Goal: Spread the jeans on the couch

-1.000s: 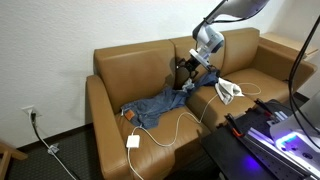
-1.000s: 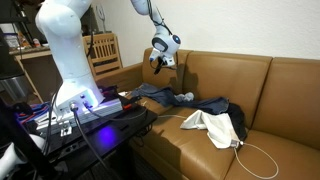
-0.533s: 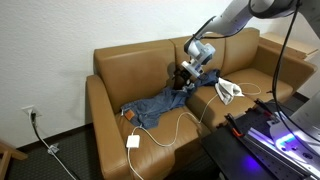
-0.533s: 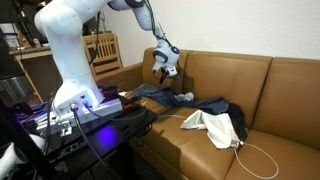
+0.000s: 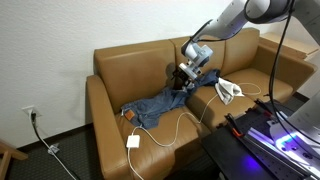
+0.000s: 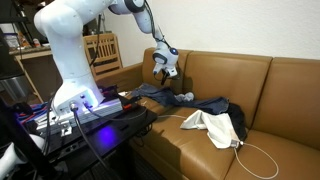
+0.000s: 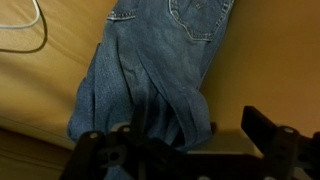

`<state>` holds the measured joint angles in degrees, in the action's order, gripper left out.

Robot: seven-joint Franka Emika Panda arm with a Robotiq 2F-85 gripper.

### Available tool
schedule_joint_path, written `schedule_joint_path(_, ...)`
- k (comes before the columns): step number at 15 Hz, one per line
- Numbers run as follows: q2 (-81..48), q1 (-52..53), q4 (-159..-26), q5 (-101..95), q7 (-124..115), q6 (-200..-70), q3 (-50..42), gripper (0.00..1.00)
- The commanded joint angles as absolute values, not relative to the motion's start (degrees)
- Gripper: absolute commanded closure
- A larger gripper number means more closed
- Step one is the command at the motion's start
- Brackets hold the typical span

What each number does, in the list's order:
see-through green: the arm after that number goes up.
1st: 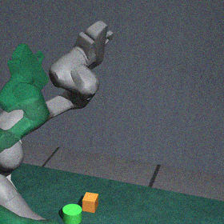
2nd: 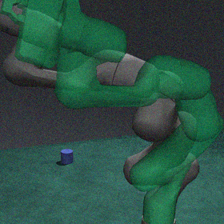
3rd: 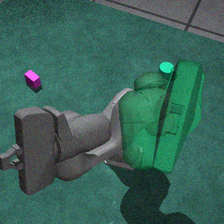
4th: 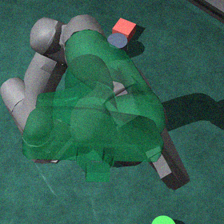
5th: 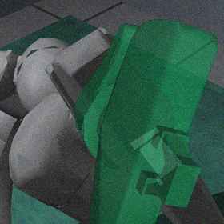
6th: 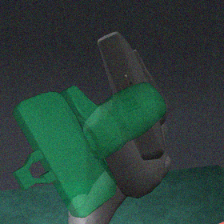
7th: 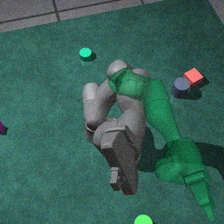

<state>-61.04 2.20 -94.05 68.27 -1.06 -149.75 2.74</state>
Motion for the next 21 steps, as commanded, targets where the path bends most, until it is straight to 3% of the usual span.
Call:
schedule_joint_path(1, -70.3, 1.3, -84.2, 69.0, -0.3, -154.6, 4.4, 0.0)
schedule_joint_path(6, -77.8, 0.1, -75.1, 68.5, 2.7, -157.8, 7.8, 0.0)
schedule_joint_path(7, -75.0, 1.0, -79.4, 66.8, 0.0, -156.9, 6.5, 0.0)
schedule_joint_path(19, -78.0, 0.6, -75.7, 66.7, 1.5, -159.3, 7.3, 0.0)
schedule_joint_path(20, -78.3, 0.7, -75.2, 66.8, 2.2, -160.5, 7.6, 0.25)
schedule_joint_path(21, -78.7, 1.1, -74.7, 66.4, 2.6, -161.5, 7.6, 0.28)
